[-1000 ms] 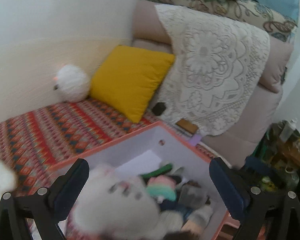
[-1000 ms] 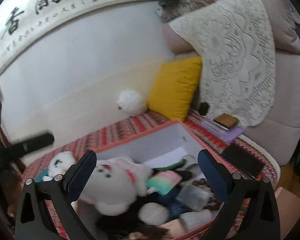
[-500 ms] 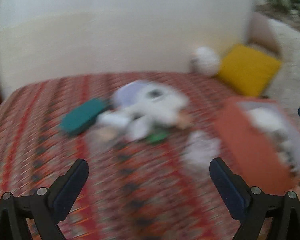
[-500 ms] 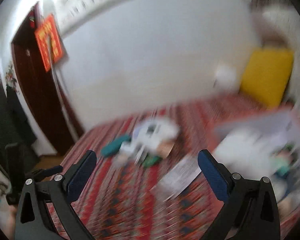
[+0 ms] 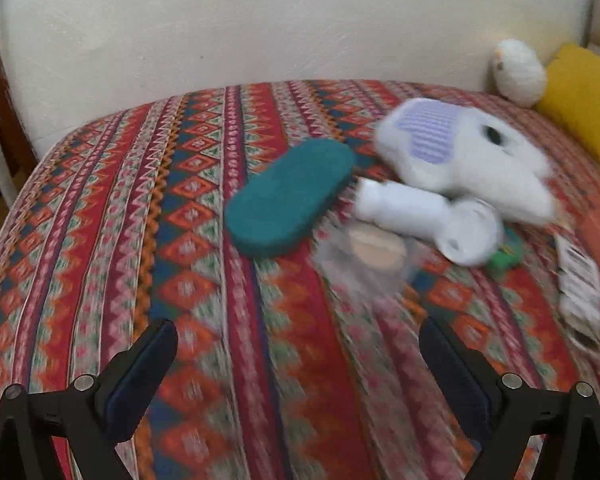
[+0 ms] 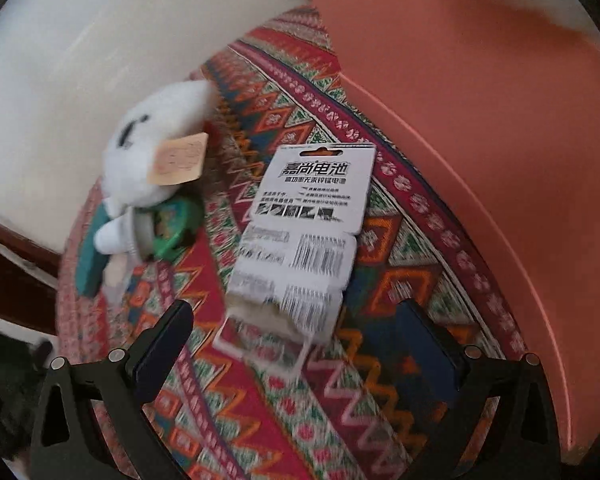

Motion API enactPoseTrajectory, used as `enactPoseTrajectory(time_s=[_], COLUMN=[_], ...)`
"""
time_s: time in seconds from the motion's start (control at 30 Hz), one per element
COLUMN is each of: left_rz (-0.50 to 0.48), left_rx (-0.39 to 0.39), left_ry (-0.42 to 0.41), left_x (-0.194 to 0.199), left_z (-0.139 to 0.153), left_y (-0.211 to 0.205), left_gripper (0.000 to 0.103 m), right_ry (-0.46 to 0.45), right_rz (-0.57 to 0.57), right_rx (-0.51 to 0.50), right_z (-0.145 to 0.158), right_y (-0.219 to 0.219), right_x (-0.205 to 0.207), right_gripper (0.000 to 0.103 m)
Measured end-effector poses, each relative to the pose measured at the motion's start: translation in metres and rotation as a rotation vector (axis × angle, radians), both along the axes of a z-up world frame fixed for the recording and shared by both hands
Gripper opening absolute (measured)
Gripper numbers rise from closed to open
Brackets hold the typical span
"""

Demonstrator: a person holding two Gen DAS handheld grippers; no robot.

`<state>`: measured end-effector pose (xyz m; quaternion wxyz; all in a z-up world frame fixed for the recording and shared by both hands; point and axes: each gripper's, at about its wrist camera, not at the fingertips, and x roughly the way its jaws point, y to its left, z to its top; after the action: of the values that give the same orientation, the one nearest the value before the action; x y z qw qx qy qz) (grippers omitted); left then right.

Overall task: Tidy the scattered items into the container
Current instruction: 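Grasp the battery card with the right tool while the left tool grasps the teal case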

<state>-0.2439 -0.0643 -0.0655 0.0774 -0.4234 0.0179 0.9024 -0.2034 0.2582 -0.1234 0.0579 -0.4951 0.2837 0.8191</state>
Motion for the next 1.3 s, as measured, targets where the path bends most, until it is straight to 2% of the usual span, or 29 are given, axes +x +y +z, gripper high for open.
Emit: enactPoseTrajectory(time_s=[0.1,0.27,0.43,0.53,0.6,0.63,0.67,0.77,0.8,0.9,1.07,1.2,1.3], left_rz=[-0.001,-0.068,-0.115,-0.138,-0.172,-0.178,-0.169,-0.128,-0.11,-0.065,0.016,0.048,0.057], left_rx=[-0.01,-0.019,-0.053,-0.055,-0.048,-0.051,-0.058,-0.04,-0.023,0.034,0.101,0.146,0.18], left_ry=[-0.061,-0.135,-0.15,-0.111,-0.096,-0.09,-0.089,-0.096,-0.103,-0.121,-0.136,-0.092,-0.038], left_x=[-0.045,-0.094,-0.137,-0.146,-0.15,-0.149,-0.145,-0.129,-0.122,-0.092,-0.024,0.029,0.07], left_z=[-0.021,-0.051,-0.067,-0.07,-0.074,-0.075,-0.074,-0.07,-0.068,-0.064,-0.048,-0.022,0.005], left_y=[-0.007,0.0,0.017,0.026,0.028,0.029,0.029,0.024,0.02,0.007,-0.016,-0.024,-0.03], left_gripper=[0.1,0.1,0.1,0.1,0.087,0.084,0.08,0.067,0.067,0.067,0.067,0.067,0.067], right_ry=[-0.027,-0.024,-0.041,-0.03,-0.024,-0.023,-0.021,0.003,0.015,0.036,0.077,0.146,0.208], right_rz=[-0.005,0.018,0.07,0.095,0.113,0.123,0.136,0.183,0.201,0.233,0.258,0.32,0.381], right_rx=[0.001,0.09,0.31,0.364,0.361,0.359,0.358,0.324,0.305,0.223,0.022,-0.022,-0.026], right_z=[-0.01,-0.011,-0.016,-0.015,-0.013,-0.012,-0.01,0.0,0.004,0.013,0.034,0.062,0.072], right_y=[-0.007,-0.023,-0.048,-0.055,-0.055,-0.055,-0.055,-0.054,-0.053,-0.048,-0.044,-0.059,-0.072], right_x=[-0.019,-0.052,-0.081,-0.083,-0.084,-0.084,-0.084,-0.082,-0.081,-0.077,-0.058,-0.031,-0.012], right_gripper=[0.103,0.103,0.103,0.103,0.103,0.103,0.101,0.077,0.075,0.074,0.072,0.072,0.072])
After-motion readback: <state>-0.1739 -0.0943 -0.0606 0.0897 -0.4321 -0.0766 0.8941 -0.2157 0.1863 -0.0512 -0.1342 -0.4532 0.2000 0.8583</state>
